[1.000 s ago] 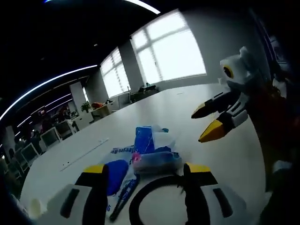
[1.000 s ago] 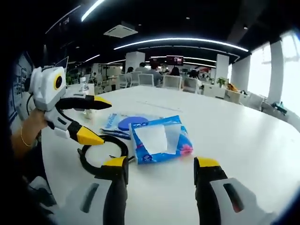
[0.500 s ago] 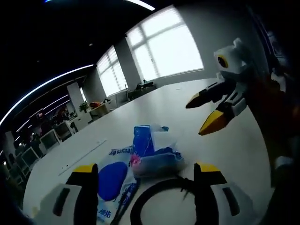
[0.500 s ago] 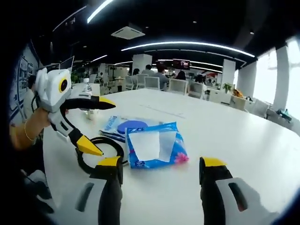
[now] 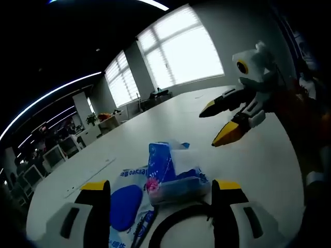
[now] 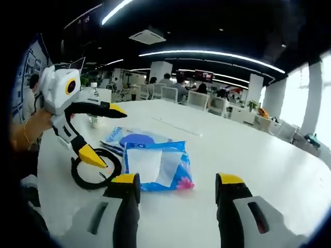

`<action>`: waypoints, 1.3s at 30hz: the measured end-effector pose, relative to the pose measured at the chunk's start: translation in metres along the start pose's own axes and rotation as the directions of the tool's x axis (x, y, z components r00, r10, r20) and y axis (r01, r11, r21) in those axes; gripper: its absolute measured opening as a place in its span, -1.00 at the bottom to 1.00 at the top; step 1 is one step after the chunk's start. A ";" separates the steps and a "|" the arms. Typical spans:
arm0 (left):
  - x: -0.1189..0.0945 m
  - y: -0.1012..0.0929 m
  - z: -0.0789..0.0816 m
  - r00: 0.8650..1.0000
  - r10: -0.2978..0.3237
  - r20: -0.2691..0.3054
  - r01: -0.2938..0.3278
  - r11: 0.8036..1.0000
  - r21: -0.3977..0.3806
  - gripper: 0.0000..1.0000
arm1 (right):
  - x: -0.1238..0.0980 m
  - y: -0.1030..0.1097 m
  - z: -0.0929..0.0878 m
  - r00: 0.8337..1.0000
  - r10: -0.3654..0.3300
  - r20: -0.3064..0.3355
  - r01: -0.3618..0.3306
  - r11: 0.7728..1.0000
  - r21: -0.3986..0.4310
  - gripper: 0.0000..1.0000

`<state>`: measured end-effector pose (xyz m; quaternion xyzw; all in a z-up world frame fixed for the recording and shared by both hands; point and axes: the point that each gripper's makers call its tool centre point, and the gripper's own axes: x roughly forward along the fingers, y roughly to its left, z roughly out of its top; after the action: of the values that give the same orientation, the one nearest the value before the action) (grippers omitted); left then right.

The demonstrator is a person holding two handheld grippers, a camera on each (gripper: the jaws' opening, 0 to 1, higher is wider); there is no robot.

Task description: Arrange the tabletop items into an orderly group along one side of the table until the central work area is clear of visible clutter.

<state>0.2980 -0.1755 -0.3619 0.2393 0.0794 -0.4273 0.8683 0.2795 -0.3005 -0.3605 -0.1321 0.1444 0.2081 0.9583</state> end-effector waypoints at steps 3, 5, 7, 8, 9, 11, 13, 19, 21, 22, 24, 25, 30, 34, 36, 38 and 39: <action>0.007 -0.010 -0.001 0.998 -0.066 -0.003 0.066 0.998 -0.021 0.16 | 0.010 -0.015 -0.006 0.999 -0.041 -0.023 0.039 0.996 -0.085 0.02; 0.009 -0.010 -0.003 0.998 -0.065 -0.014 0.065 0.998 -0.002 0.16 | 0.011 -0.012 -0.005 1.000 -0.018 -0.021 0.017 0.997 -0.079 0.02; 0.011 -0.010 -0.006 0.998 -0.064 -0.028 0.065 0.998 0.016 0.09 | 0.014 -0.011 -0.002 1.000 -0.004 -0.006 0.003 0.998 -0.067 0.00; 0.012 -0.010 -0.006 0.997 -0.065 -0.029 0.065 0.998 0.018 0.03 | 0.015 -0.011 -0.001 1.000 -0.003 -0.004 0.002 0.998 -0.068 -0.02; 0.013 -0.009 -0.006 0.997 -0.066 -0.032 0.066 0.998 0.018 -0.01 | 0.018 -0.012 0.000 1.000 -0.001 0.006 0.001 0.997 -0.083 -0.04; 0.015 -0.008 -0.007 0.996 -0.076 -0.035 0.076 0.997 0.007 -0.05 | 0.025 -0.017 -0.003 1.000 -0.027 -0.010 0.026 0.993 -0.114 -0.04; 0.016 -0.007 -0.009 0.996 -0.074 -0.043 0.075 0.997 0.018 -0.05 | 0.031 -0.016 -0.007 1.000 -0.019 -0.024 0.015 0.991 -0.134 -0.04; 0.022 -0.005 -0.013 0.995 -0.079 -0.057 0.080 0.997 0.016 -0.21 | 0.042 -0.018 -0.015 0.999 -0.015 -0.053 0.007 0.990 -0.143 -0.29; 0.025 -0.005 -0.015 0.994 -0.082 -0.065 0.083 0.997 0.005 -0.31 | 0.045 -0.019 -0.016 0.998 -0.016 -0.058 0.007 0.989 -0.144 -0.46; 0.027 -0.005 -0.019 0.993 -0.083 -0.088 0.082 0.996 -0.017 -0.33 | 0.047 -0.018 -0.017 0.998 -0.011 -0.059 0.003 0.990 -0.142 -0.49; 0.029 -0.005 -0.020 0.992 -0.087 -0.089 0.085 0.996 -0.021 -0.36 | 0.050 -0.017 -0.016 0.999 0.000 -0.054 -0.007 0.991 -0.131 -0.48; 0.030 -0.006 -0.020 0.992 -0.088 -0.091 0.086 0.996 -0.025 -0.41 | 0.052 -0.017 -0.017 0.998 0.001 -0.057 -0.009 0.992 -0.126 -0.50; 0.031 -0.007 -0.022 0.990 -0.100 -0.098 0.099 0.995 -0.023 -0.54 | 0.058 -0.019 -0.025 0.997 -0.001 -0.081 -0.009 0.992 -0.122 -0.76; 0.031 -0.004 -0.024 0.990 -0.088 -0.111 0.084 0.996 -0.038 -0.56 | 0.060 -0.021 -0.032 0.995 -0.008 -0.101 -0.003 0.995 -0.104 -0.94; 0.032 -0.004 -0.025 0.990 -0.086 -0.114 0.081 0.996 -0.048 -0.57 | 0.061 -0.019 -0.034 0.994 -0.001 -0.105 -0.009 0.995 -0.097 -0.94; 0.032 -0.004 -0.025 0.990 -0.085 -0.116 0.080 0.996 -0.045 -0.59 | 0.062 -0.018 -0.035 0.994 -0.004 -0.110 -0.007 0.995 -0.103 -0.88; 0.032 -0.004 -0.025 0.990 -0.084 -0.116 0.080 0.996 -0.044 -0.60 | 0.062 -0.017 -0.036 0.994 -0.004 -0.113 -0.009 0.994 -0.112 -0.83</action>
<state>0.3168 -0.1880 -0.3964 0.2438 0.1485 -0.4462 0.8482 0.3328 -0.3039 -0.4106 -0.1973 0.1867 0.2093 0.9394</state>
